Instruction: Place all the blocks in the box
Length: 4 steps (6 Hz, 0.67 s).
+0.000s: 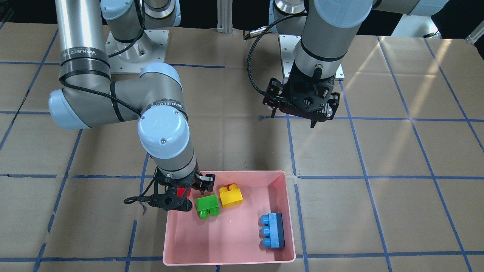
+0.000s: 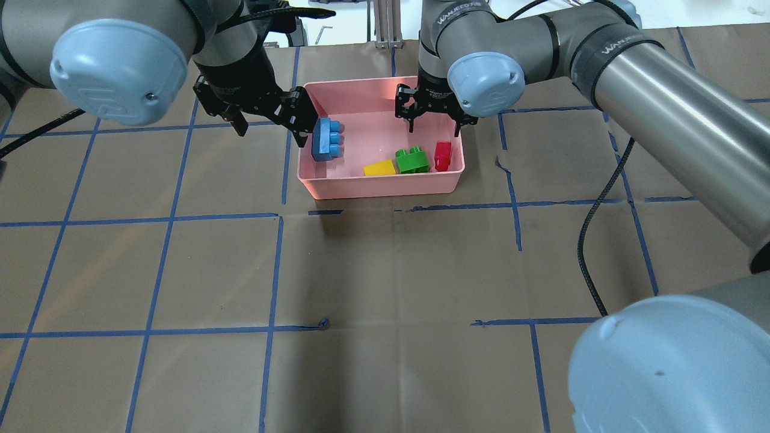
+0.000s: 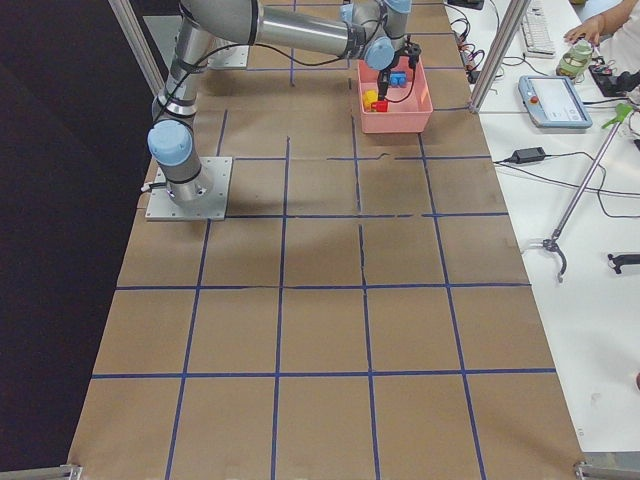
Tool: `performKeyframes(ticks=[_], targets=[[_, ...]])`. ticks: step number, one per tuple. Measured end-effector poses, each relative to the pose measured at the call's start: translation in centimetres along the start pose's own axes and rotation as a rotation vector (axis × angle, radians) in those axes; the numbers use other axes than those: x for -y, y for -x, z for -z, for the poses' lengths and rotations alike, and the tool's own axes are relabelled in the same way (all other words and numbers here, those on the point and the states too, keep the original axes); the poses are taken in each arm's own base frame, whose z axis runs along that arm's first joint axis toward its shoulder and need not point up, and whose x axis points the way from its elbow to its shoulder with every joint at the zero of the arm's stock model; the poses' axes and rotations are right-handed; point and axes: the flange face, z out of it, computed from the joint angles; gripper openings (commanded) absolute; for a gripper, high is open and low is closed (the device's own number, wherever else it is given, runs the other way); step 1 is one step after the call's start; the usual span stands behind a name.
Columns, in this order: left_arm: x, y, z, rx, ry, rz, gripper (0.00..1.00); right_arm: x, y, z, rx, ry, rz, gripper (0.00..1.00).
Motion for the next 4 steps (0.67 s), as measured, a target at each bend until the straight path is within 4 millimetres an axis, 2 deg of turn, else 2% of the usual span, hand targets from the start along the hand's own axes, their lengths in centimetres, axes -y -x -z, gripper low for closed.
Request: performKeyframes(ticks=[1,3,4], targets=[[0.0,0.0,0.0,0.0,-0.001,0.0,0.99,-0.6,-0.6,2.5,0.003,-0.01,0.0,1.0],[0.0,0.0,0.1,0.001,-0.002,0.0,0.99,-1.4,-1.6,5.3,0.0,-0.016,0.015,1.0],[0.0,0.0,0.1,0.001,-0.002,0.0,0.99,-2.2,-3.5,7.1,-0.017,0.012,0.064,1.0]])
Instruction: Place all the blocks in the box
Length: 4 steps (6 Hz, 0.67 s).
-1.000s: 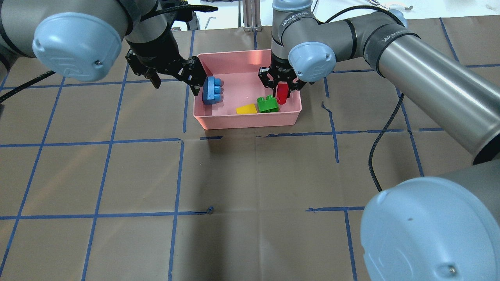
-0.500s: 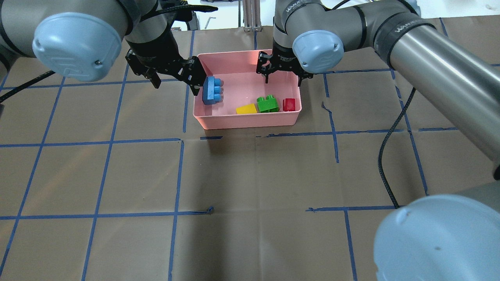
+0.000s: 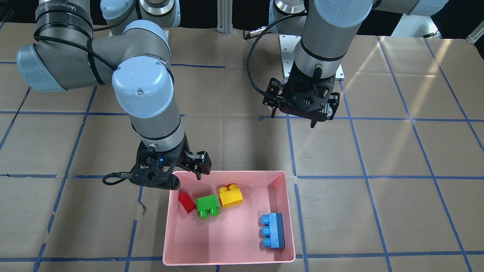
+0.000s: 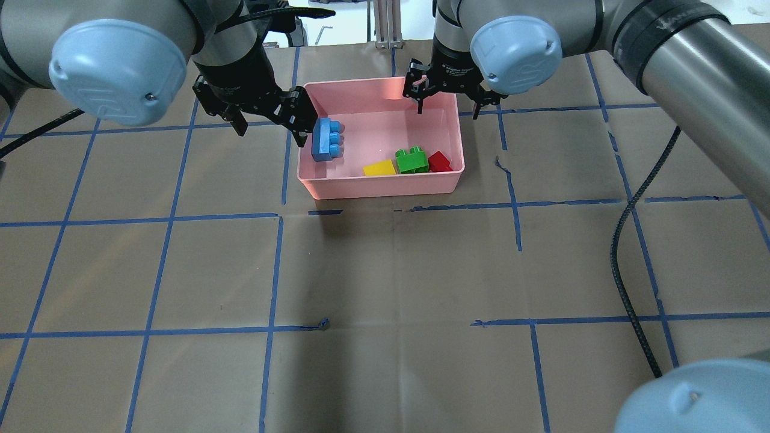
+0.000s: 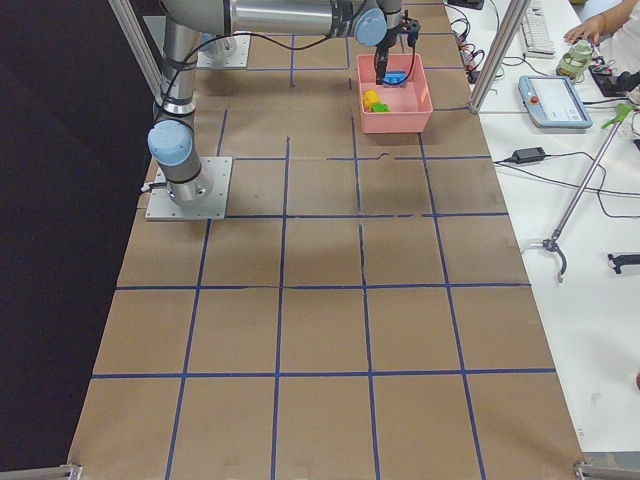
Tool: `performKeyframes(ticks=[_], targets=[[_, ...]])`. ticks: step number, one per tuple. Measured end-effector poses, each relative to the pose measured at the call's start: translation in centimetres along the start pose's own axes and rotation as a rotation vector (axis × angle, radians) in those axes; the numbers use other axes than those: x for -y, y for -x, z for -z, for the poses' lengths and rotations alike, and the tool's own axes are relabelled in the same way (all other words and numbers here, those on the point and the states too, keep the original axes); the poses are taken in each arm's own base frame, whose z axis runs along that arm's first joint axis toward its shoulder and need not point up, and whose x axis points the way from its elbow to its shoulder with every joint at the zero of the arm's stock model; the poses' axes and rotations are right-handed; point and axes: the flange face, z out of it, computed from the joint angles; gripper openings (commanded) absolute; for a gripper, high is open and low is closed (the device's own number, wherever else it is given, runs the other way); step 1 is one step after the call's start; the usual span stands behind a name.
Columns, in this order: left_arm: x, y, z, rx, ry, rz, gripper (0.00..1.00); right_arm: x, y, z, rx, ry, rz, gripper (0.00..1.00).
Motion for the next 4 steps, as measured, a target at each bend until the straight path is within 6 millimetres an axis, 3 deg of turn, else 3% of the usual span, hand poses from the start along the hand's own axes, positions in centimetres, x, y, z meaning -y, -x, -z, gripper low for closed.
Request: performKeyframes(ticks=[2,3,4], targets=[[0.0,0.0,0.0,0.001,0.0,0.0,0.99,-2.4,-6.7,3.5,-0.02,0.057,0.069,0.99],[0.0,0.0,0.0,0.001,0.0,0.0,0.99,-4.9,-9.1,4.7,-0.02,0.055,0.083,0.99],[0.0,0.0,0.0,0.001,0.0,0.0,0.99,-7.0,-10.2,5.8,-0.019,0.041,0.086,0.99]])
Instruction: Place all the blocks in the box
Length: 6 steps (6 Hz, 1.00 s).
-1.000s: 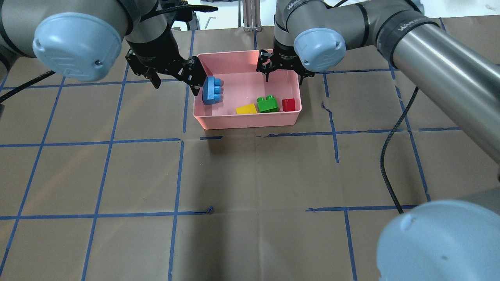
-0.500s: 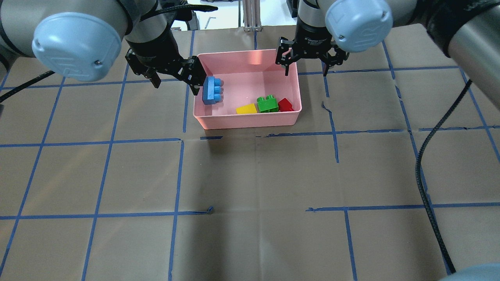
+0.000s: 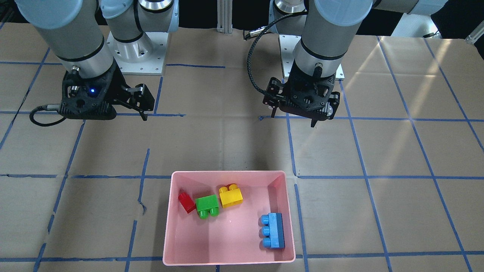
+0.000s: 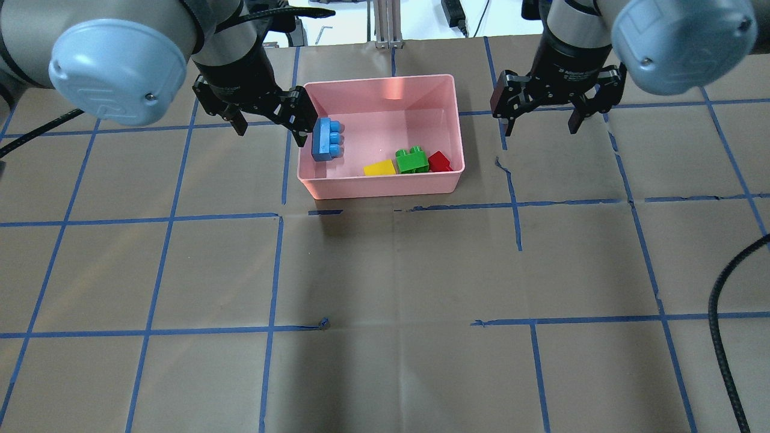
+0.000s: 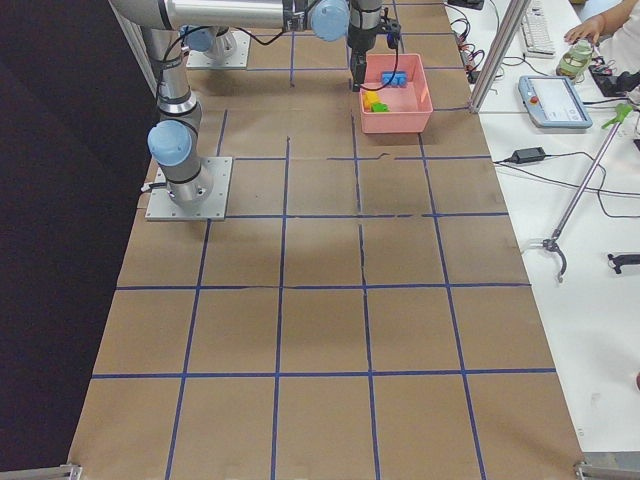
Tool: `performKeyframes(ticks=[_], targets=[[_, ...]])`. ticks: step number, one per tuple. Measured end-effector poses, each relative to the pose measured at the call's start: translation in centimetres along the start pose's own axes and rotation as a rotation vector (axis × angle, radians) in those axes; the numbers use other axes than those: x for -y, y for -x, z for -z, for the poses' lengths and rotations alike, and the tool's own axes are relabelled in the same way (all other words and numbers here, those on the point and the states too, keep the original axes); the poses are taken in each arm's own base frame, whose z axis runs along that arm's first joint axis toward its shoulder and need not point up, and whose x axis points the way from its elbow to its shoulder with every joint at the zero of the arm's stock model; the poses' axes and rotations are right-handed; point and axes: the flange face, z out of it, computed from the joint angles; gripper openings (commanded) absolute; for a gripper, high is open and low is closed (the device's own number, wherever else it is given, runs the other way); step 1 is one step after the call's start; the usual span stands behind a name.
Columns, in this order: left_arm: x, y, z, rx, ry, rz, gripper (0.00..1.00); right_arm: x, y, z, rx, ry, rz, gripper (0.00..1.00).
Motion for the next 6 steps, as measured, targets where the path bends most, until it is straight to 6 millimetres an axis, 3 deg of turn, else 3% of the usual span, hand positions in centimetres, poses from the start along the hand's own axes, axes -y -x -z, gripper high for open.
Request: performKeyframes(ticks=[2,6], targets=[[0.0,0.0,0.0,0.0,0.0,0.0,0.99,-1.44,-0.68,0.95,-0.006,-0.017,-0.004,0.99],[-0.2,0.0,0.24,0.003,-0.002,0.0,0.99,-1.44,-1.21,1.09,-0.039,-0.025,-0.011,0.99]])
